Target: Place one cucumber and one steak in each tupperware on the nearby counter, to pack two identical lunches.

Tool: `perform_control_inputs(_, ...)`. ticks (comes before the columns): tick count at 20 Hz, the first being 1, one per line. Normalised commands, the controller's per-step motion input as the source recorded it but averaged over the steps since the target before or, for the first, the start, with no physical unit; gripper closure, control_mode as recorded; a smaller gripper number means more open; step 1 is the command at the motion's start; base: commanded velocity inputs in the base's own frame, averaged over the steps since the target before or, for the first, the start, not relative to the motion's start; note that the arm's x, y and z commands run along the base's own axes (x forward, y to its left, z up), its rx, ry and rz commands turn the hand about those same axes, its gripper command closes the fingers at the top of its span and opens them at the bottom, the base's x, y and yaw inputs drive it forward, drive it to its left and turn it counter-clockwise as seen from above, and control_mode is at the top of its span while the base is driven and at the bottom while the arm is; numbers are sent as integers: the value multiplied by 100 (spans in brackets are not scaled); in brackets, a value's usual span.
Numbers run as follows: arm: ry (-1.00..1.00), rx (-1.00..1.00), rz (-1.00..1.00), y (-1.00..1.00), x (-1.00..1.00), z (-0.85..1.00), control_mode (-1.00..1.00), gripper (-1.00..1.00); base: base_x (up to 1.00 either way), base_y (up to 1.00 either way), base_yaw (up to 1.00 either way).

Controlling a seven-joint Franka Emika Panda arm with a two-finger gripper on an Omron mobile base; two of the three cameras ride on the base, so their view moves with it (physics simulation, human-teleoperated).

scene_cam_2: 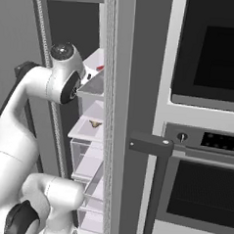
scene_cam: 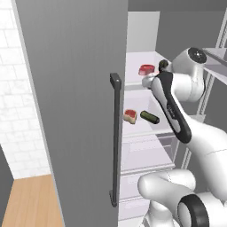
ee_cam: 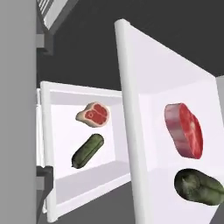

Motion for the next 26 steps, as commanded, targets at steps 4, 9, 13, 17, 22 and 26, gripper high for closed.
perform_control_inputs(4,-7,15,-15,-9,23,93,-100,-100,0,0,0)
perform_control_inputs(9,4,10,-15,-56,73,44,-100,-100,0,0,0)
perform_control_inputs(13,3,0,-7,-28,28,-4,-100,-100,0,0,0)
perform_control_inputs(17,0,-2,0,16,46,-22,-100,-100,0,0,0)
perform_control_inputs(22,0,0,0,25,61,-19,-100,-100,0,0,0)
perform_control_inputs(26,7,0,0,19,60,0,-100,-100,0,0,0)
